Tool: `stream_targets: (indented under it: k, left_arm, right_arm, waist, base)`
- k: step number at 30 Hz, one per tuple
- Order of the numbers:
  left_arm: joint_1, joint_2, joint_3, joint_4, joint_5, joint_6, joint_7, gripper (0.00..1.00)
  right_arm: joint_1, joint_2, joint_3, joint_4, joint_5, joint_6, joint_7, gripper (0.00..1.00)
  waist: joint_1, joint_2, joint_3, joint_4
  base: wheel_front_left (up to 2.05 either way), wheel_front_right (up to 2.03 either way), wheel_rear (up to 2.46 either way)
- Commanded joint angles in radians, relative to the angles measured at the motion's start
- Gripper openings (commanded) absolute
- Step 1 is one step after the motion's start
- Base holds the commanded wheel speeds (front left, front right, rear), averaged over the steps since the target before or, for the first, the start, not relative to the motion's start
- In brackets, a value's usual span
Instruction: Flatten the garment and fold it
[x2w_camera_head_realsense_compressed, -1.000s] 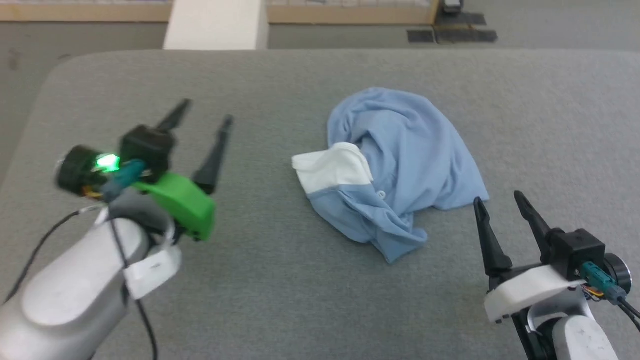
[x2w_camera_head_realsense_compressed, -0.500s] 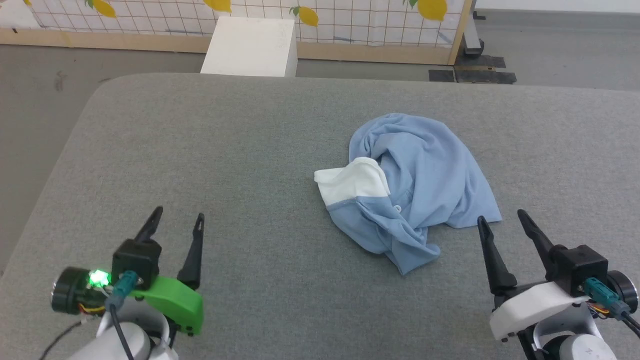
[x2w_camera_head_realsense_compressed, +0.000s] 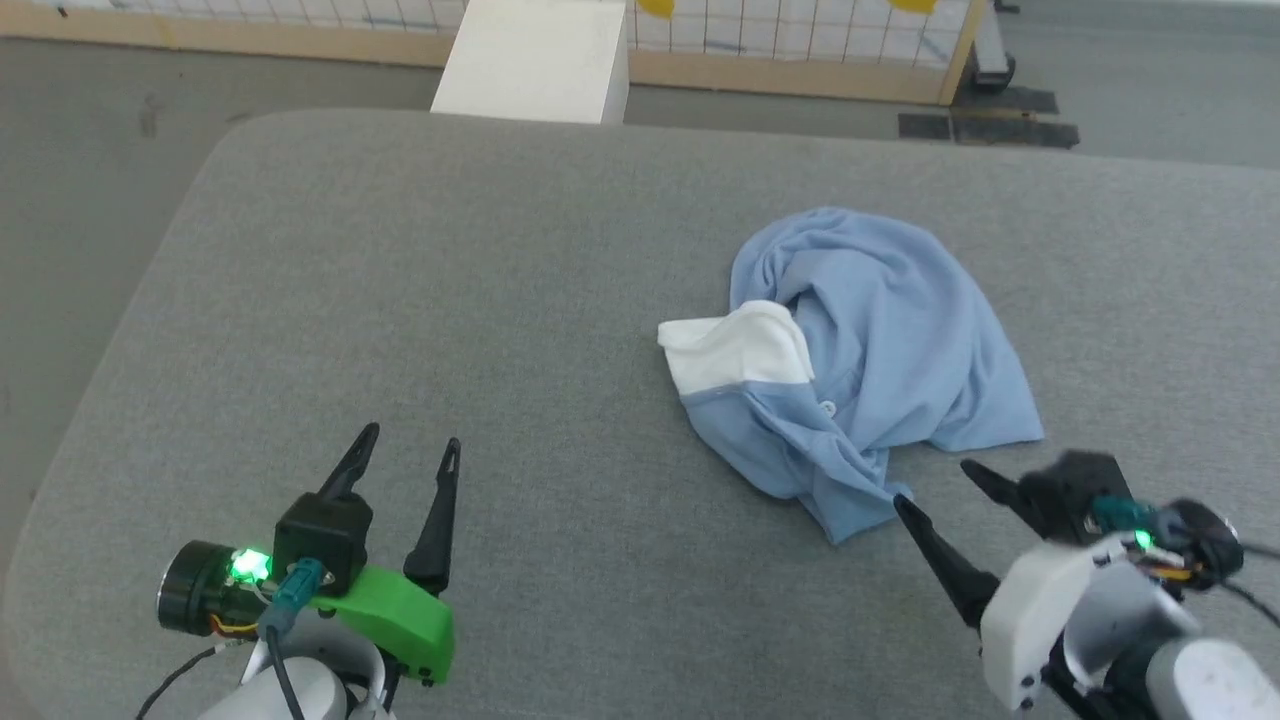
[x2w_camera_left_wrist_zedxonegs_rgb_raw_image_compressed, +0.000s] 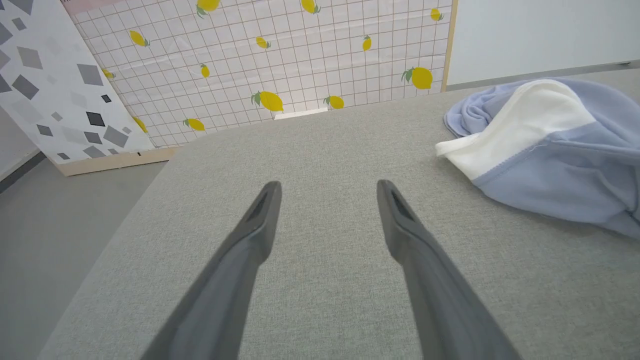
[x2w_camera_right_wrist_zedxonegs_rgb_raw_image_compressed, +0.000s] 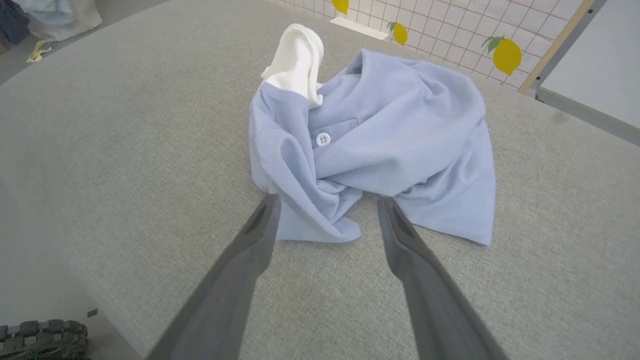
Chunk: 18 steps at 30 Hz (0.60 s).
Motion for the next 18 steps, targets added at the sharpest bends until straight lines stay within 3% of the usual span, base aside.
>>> stream_targets:
  k: [1,8,18]
  left_arm:
    - [-0.012,-0.007,0.002,0.002,0.017,-0.003,-0.007,1.00]
    - [-0.051,-0.049,-0.002,0.025,0.031,-0.015,-0.009,1.00]
    - [-0.083,-0.099,0.015,0.064,0.053,-0.026,-0.011,1.00]
  right_arm:
    - [-0.044,-0.027,0.025,-0.006,0.035,-0.002,0.044,1.00]
    - [-0.197,-0.165,0.175,0.072,0.154,-0.002,0.256,1.00]
    - [-0.277,-0.216,0.307,0.206,0.168,-0.002,0.293,1.00]
  waist:
    - [0.0000,0.0000,0.042,0.029]
    - [0.0000,0.0000,0.111,0.098]
    - [0.0000,0.0000,0.160,0.166]
  base:
    - [0.00,0.00,0.00]
    - [0.00,0.00,0.00]
    - [0.00,0.00,0.00]
